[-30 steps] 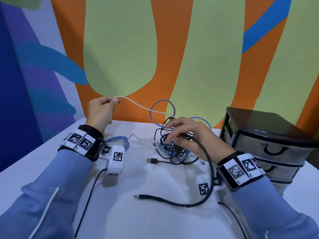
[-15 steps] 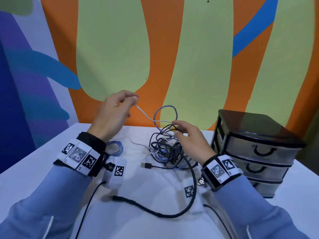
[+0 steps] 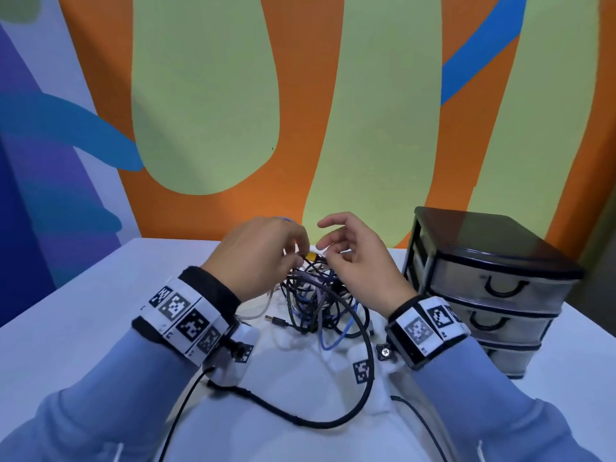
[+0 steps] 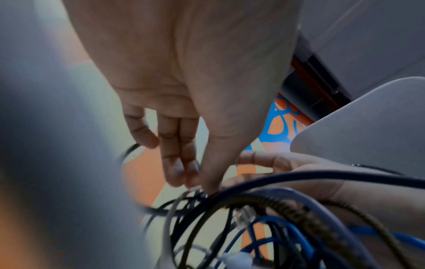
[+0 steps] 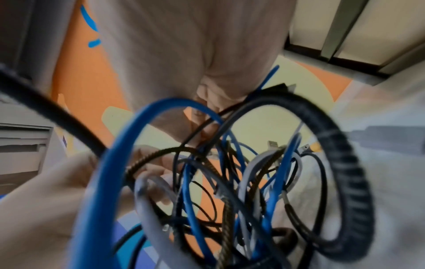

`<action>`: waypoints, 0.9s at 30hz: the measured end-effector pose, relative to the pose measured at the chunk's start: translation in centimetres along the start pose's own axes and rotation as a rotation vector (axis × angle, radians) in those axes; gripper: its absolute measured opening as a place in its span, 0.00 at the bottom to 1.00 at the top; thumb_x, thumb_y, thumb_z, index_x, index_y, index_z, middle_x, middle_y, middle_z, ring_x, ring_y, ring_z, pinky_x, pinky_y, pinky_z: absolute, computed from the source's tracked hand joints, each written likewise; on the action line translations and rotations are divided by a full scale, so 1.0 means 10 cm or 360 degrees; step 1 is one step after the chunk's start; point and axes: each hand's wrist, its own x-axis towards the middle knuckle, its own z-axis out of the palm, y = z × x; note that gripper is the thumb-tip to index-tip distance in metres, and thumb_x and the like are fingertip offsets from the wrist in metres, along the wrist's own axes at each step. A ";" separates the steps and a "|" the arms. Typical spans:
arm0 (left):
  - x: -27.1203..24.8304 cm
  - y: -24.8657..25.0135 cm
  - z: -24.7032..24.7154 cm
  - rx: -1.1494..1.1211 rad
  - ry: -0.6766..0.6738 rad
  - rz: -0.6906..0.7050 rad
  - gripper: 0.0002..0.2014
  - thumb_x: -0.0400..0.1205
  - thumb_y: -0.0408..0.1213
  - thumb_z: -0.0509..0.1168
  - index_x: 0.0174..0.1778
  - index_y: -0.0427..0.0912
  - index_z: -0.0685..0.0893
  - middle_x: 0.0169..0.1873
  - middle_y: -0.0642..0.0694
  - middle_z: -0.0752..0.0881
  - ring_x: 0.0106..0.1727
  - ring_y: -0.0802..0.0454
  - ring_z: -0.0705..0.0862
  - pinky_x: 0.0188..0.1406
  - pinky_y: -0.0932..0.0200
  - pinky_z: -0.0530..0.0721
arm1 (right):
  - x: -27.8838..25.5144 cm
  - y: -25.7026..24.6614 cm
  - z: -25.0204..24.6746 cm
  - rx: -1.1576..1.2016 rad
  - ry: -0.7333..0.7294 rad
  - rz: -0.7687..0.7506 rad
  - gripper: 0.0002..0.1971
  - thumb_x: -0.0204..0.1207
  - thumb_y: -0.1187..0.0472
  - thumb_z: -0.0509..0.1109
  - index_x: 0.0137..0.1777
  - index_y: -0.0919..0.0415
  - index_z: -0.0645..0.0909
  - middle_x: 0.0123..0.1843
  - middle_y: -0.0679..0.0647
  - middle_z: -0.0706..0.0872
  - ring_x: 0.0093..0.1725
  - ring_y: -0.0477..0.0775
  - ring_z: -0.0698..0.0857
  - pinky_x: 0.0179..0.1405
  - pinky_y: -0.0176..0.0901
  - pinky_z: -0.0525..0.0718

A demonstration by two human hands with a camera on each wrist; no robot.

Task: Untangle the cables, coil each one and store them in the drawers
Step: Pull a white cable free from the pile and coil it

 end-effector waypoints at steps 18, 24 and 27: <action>0.00 -0.21 -0.31 -0.1067 0.1118 -0.0342 0.03 0.85 0.39 0.76 0.50 0.47 0.95 0.34 0.51 0.91 0.23 0.50 0.84 0.27 0.57 0.83 | -0.01 -0.10 -0.02 -0.0506 -0.0119 0.0049 0.09 0.81 0.60 0.75 0.55 0.44 0.90 0.44 0.41 0.92 0.48 0.43 0.87 0.58 0.44 0.85; -0.04 -0.34 -0.46 -0.1264 0.1537 -0.0486 0.03 0.86 0.42 0.73 0.50 0.50 0.93 0.37 0.49 0.88 0.20 0.49 0.80 0.24 0.60 0.77 | 0.00 -0.09 0.03 -0.0679 -0.0090 0.0063 0.09 0.78 0.56 0.77 0.50 0.38 0.85 0.53 0.36 0.88 0.51 0.47 0.82 0.58 0.55 0.85; -0.03 -0.39 -0.49 -0.1369 0.1613 -0.0598 0.04 0.86 0.40 0.71 0.48 0.49 0.91 0.39 0.45 0.87 0.19 0.52 0.79 0.23 0.61 0.75 | 0.00 -0.05 -0.01 -0.0712 -0.0076 0.0110 0.12 0.74 0.59 0.78 0.50 0.39 0.84 0.51 0.38 0.85 0.45 0.42 0.78 0.55 0.56 0.85</action>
